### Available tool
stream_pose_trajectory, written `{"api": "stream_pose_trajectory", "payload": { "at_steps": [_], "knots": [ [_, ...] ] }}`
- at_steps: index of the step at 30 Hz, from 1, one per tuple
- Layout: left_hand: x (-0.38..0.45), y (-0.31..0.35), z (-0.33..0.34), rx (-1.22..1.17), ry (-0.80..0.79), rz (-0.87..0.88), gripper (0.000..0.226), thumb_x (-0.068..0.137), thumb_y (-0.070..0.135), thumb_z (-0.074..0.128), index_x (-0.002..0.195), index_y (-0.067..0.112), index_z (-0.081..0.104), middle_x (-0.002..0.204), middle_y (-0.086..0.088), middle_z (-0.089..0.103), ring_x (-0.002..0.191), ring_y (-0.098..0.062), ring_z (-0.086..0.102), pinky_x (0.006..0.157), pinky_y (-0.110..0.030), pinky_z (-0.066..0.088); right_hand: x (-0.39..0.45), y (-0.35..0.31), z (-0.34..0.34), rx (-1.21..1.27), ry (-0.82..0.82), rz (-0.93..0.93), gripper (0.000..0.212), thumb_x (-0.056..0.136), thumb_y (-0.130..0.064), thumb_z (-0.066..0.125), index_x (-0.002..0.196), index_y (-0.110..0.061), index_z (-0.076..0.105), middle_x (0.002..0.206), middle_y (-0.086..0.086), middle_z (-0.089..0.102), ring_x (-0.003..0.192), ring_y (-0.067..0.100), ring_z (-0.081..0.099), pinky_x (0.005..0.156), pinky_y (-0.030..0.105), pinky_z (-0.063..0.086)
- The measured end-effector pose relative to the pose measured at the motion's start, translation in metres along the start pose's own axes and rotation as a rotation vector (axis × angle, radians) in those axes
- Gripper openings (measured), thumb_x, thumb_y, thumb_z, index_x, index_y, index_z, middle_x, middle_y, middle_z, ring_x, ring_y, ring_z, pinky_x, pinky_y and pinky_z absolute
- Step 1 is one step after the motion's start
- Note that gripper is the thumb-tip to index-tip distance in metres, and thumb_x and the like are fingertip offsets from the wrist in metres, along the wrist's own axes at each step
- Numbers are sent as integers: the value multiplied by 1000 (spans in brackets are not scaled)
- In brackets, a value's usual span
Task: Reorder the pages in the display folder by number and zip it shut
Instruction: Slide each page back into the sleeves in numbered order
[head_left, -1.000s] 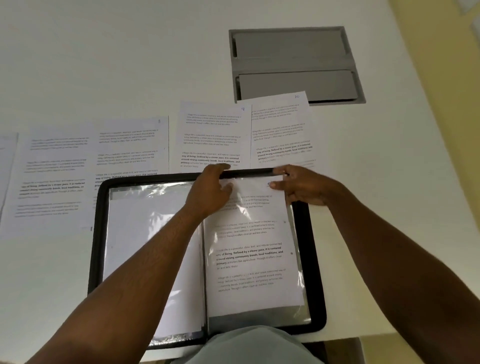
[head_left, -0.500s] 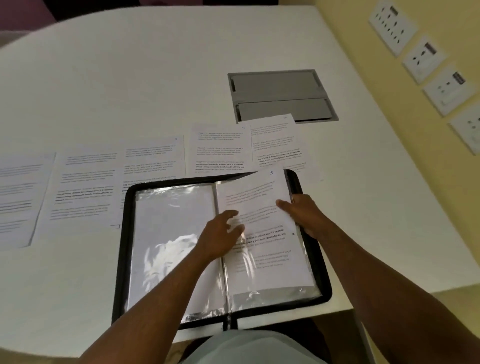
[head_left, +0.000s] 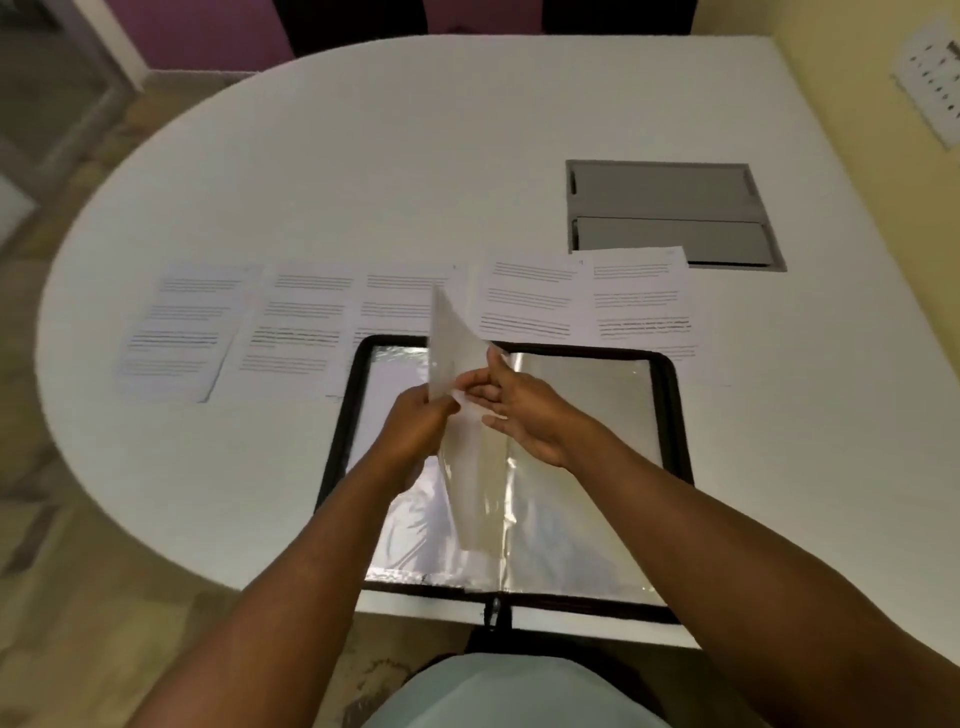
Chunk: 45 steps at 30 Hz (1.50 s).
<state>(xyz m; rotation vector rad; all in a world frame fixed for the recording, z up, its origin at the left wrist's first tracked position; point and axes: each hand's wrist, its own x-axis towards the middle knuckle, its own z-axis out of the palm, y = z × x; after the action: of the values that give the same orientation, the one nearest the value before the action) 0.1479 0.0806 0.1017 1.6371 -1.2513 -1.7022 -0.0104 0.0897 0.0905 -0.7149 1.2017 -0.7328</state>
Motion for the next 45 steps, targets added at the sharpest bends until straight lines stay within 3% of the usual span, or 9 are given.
{"api": "stream_pose_trajectory", "payload": {
  "at_steps": [7, 12, 14, 17, 22, 27, 32, 38, 45],
  "knots": [
    [20, -30, -62, 208, 289, -72, 12, 90, 16, 65, 95, 8, 71, 93, -11, 70, 82, -27, 66, 77, -37, 54, 20, 44, 17, -588, 83, -172, 43, 94, -53, 52, 129, -29, 61, 146, -9, 47, 135, 9, 42, 106, 19, 28],
    [41, -71, -90, 537, 382, -64, 12, 87, 18, 66, 77, 13, 61, 81, -13, 64, 79, -30, 62, 70, -31, 46, 36, 87, -1, -1226, 7, -82, 75, 92, -62, 47, 154, -29, 19, 163, -1, -2, 150, 19, -1, 121, 35, 8],
    [43, -87, -91, 697, 394, -39, 19, 86, 18, 64, 103, 10, 62, 91, -14, 67, 90, -34, 63, 74, -33, 47, 40, 97, -5, -1326, 18, -65, 80, 93, -64, 43, 155, -26, 10, 163, 1, -7, 150, 20, -5, 121, 38, 7],
    [44, -108, -92, 868, 358, 29, 71, 89, 33, 62, 149, 16, 28, 134, -15, 51, 117, -35, 54, 88, -41, 48, 47, 111, -2, -1389, 72, -90, 80, 93, -66, 35, 156, -25, 6, 163, 1, -11, 150, 20, -9, 122, 40, 5],
    [64, -142, -108, 1368, -36, 271, 72, 95, 61, 25, 155, 26, 6, 163, -6, -4, 150, -28, 7, 117, -42, 23, 54, 128, 16, -1426, 240, -103, 95, 77, -78, 0, 155, -25, 4, 162, 0, -13, 150, 19, -12, 121, 37, -1],
    [75, -145, -131, 1311, -77, 436, 75, 90, 64, 24, 152, 21, 23, 161, -9, 19, 145, -29, 23, 115, -41, 26, 71, 124, 61, -1371, 435, -109, 92, 87, -76, 12, 153, -14, 21, 163, 5, 10, 150, 21, 7, 119, 34, 1],
    [105, -111, -205, 937, 155, 459, 67, 93, 50, 42, 146, 10, 38, 149, -12, 42, 138, -28, 39, 115, -38, 29, 127, 90, 150, -968, 628, -357, 52, 90, -46, 53, 126, -8, 56, 127, 9, 57, 117, 26, 53, 100, 42, 46],
    [148, -84, -325, 734, 404, 476, 59, 91, 38, 63, 140, 8, 47, 141, -12, 52, 130, -28, 47, 109, -40, 38, 223, 41, 248, -744, 466, -378, 49, 84, -35, 72, 122, -7, 58, 114, 9, 61, 103, 21, 61, 90, 38, 51],
    [202, -84, -435, 547, 567, 237, 67, 89, 40, 66, 143, 7, 43, 143, -12, 48, 134, -27, 42, 111, -38, 35, 320, -2, 324, -672, 393, -193, 52, 84, -34, 72, 125, -7, 53, 117, 8, 62, 108, 19, 59, 85, 18, 36]
  ]
}}
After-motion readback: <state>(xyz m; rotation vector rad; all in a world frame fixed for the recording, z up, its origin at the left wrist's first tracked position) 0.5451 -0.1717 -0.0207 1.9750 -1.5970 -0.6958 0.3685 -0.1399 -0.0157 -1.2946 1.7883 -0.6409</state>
